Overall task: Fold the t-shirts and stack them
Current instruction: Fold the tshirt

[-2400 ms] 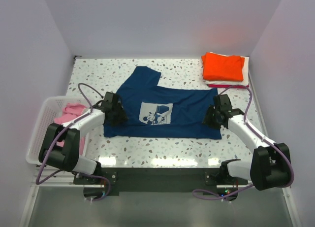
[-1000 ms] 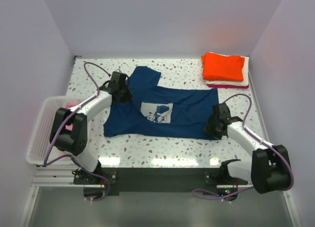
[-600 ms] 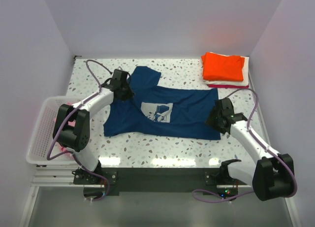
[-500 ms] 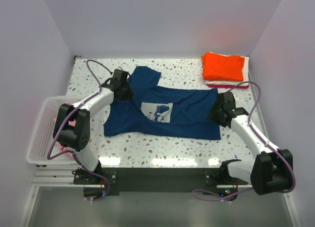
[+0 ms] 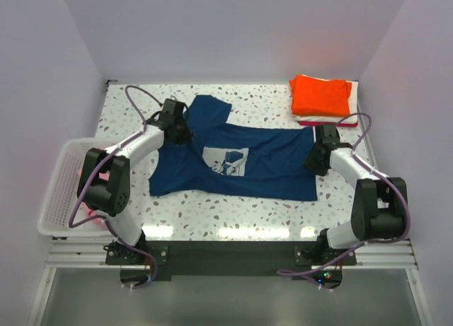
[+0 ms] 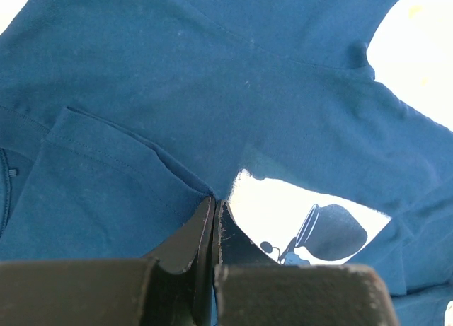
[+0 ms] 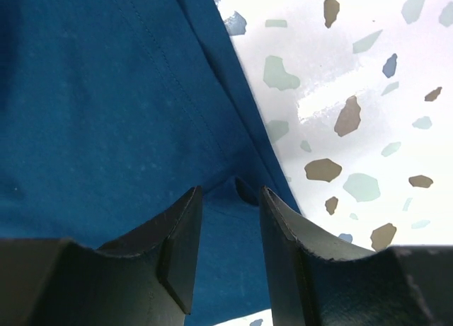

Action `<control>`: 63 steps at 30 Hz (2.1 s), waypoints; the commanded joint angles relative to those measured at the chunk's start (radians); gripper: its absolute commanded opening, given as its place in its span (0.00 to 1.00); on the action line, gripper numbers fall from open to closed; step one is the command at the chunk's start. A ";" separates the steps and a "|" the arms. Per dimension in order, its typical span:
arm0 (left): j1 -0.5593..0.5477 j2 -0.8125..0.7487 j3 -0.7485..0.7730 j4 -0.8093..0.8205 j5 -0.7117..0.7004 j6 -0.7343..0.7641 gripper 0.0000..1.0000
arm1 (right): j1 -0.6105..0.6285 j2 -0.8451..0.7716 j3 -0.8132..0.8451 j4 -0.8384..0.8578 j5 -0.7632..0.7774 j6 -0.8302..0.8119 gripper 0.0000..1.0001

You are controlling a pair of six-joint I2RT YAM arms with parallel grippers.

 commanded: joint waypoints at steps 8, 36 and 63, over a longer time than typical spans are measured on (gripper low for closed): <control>0.005 0.006 0.023 0.030 0.013 0.023 0.00 | -0.002 0.016 -0.014 0.070 -0.021 -0.003 0.36; 0.028 -0.024 0.010 0.027 -0.006 0.022 0.00 | -0.073 -0.180 -0.039 -0.073 0.016 -0.034 0.00; 0.057 0.082 0.138 0.024 0.036 0.072 0.00 | -0.118 -0.094 -0.036 -0.013 -0.036 -0.034 0.14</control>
